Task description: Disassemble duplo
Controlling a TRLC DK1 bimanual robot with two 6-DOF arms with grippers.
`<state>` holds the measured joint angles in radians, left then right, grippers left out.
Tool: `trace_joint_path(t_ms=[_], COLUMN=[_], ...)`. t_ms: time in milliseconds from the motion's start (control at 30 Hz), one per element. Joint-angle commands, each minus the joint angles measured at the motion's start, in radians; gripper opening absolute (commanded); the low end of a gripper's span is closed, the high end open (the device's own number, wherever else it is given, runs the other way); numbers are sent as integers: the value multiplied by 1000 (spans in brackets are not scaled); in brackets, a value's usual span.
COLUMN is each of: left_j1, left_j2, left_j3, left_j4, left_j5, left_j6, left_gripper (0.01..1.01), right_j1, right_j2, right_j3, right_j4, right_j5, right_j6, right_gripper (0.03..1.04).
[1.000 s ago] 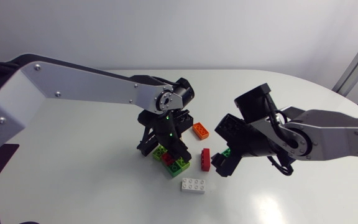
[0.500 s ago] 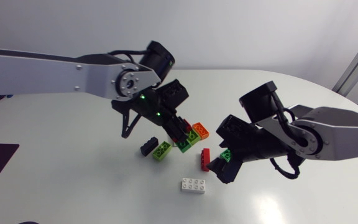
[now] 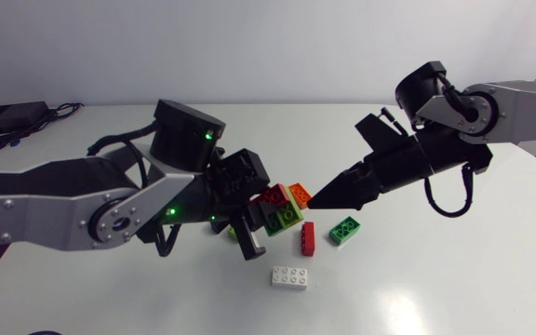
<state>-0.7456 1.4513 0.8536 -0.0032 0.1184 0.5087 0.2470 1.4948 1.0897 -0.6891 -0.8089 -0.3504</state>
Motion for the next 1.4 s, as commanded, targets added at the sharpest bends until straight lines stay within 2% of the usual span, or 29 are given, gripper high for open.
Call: trace_joint_path(t_ms=[0,133,333,400,433,500,533,600,733,967,1167,1267,1367], left_j1=[-43,-80,-92,-97,-98,-101,-101,-101,-92,-70,-12,75,137], left_j2=[-39,-52,-58,-60,-60,-60,-62,-71,-97,-143,-184,-186,-178], left_j3=[-33,-45,-57,-64,-68,-77,-82,-90,-96,-83,-19,50,87], left_j4=[51,95,123,131,132,143,143,147,146,114,5,-78,-119], left_j5=[-26,-77,-100,-102,-105,-106,-106,-106,-106,-103,-22,118,205], left_j6=[34,50,67,70,76,79,79,82,86,97,71,2,-49], left_gripper=[293,293,293,293,293,293,293,293,295,295,297,298,302], right_j1=[0,17,61,77,83,89,92,101,113,113,112,167,227], right_j2=[61,97,99,94,93,84,81,65,56,28,16,30,88], right_j3=[24,38,29,27,26,21,18,4,-22,-56,-74,-109,-132], right_j4=[-44,-52,-55,-49,-43,-20,-7,16,62,102,154,226,295], right_j5=[-33,-42,-44,-42,-42,-42,-41,-26,11,54,122,274,401], right_j6=[19,27,37,47,51,67,73,79,91,74,59,45,42], right_gripper=[961,943,885,754,651,380,313,275,230,213,213,218,225])
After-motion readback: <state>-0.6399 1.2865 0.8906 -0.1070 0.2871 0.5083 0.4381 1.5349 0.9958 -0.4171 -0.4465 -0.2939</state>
